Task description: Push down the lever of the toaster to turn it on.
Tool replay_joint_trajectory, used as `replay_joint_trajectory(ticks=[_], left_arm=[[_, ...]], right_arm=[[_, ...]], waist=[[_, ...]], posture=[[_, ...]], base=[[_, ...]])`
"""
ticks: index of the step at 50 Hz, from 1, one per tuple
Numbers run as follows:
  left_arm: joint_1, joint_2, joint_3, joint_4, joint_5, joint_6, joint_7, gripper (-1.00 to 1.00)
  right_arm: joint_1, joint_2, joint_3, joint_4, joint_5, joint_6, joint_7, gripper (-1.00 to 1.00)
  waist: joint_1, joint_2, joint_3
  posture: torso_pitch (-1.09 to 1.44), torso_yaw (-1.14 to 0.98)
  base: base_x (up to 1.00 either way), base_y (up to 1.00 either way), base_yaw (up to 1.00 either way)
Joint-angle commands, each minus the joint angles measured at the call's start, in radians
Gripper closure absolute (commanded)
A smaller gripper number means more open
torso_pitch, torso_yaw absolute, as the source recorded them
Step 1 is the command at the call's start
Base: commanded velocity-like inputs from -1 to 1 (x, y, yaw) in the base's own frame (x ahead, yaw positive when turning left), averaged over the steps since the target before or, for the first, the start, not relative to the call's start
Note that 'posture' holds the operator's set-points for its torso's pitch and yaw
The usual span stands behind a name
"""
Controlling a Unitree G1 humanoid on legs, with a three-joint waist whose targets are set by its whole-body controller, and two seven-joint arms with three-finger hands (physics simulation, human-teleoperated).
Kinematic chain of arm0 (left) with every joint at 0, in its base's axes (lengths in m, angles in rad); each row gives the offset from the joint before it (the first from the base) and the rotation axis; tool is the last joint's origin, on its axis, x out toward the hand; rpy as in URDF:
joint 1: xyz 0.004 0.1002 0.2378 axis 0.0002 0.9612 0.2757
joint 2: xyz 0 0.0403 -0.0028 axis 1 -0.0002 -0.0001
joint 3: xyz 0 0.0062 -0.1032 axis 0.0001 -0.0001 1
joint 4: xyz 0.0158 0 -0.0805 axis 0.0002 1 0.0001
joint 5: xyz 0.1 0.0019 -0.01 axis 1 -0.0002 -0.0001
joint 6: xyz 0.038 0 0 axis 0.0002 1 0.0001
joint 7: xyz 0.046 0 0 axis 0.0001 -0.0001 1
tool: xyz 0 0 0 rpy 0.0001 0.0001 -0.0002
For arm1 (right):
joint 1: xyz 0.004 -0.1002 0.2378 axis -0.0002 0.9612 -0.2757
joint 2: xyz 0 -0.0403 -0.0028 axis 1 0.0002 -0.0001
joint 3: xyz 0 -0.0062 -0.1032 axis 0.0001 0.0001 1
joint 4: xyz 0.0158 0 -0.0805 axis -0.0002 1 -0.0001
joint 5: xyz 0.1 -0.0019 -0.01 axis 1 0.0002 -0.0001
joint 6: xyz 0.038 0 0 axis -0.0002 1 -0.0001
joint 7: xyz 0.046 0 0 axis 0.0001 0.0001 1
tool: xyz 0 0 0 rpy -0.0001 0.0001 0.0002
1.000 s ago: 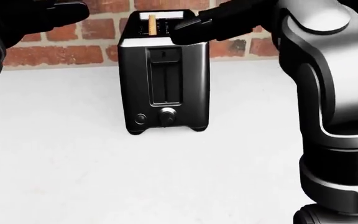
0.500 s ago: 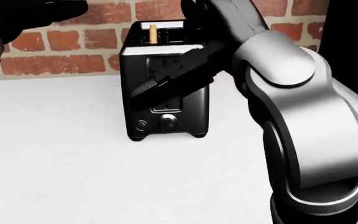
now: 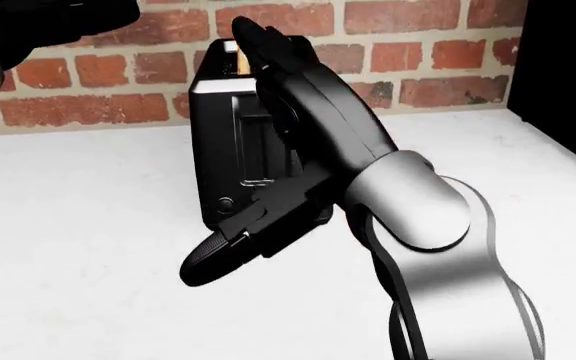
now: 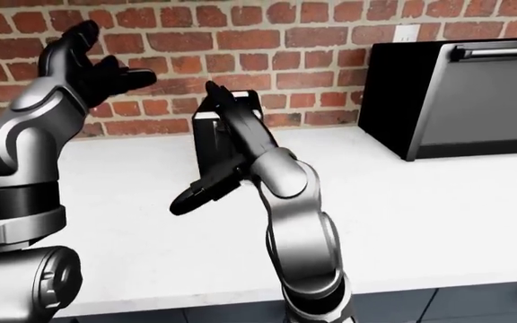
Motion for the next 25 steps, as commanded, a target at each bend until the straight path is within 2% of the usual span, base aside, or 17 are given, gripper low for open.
replay_joint_trajectory(ticks=[1,8,14,25], left_arm=[[-0.041,0.011,0.006,-0.018,0.004,-0.034,-0.007,-1.0],[-0.039,0.009,0.007,-0.021,0.008,-0.034,-0.008,-1.0],[-0.035,0.005,0.005,-0.028,0.011,-0.033,-0.008,-1.0],[-0.03,-0.001,0.003,-0.032,0.015,-0.034,-0.011,-1.0]], right_arm=[[-0.012,0.008,-0.011,-0.008,-0.023,-0.053,0.001,-1.0],[0.025,0.033,-0.006,0.006,-0.051,-0.089,0.017,-1.0],[0.029,0.045,-0.026,0.054,-0.055,-0.131,0.022,-1.0],[-0.035,0.041,-0.072,0.162,-0.035,-0.173,0.015,-1.0]], waist=[[0.0,0.005,-0.009],[-0.001,0.007,-0.011],[-0.003,0.007,-0.012],[-0.006,0.009,-0.012]], posture=[[-0.5,0.0],[-0.5,0.0],[-0.5,0.0],[-0.5,0.0]], base=[[0.0,0.0,0.0],[0.0,0.0,0.0],[0.0,0.0,0.0],[0.0,0.0,0.0]])
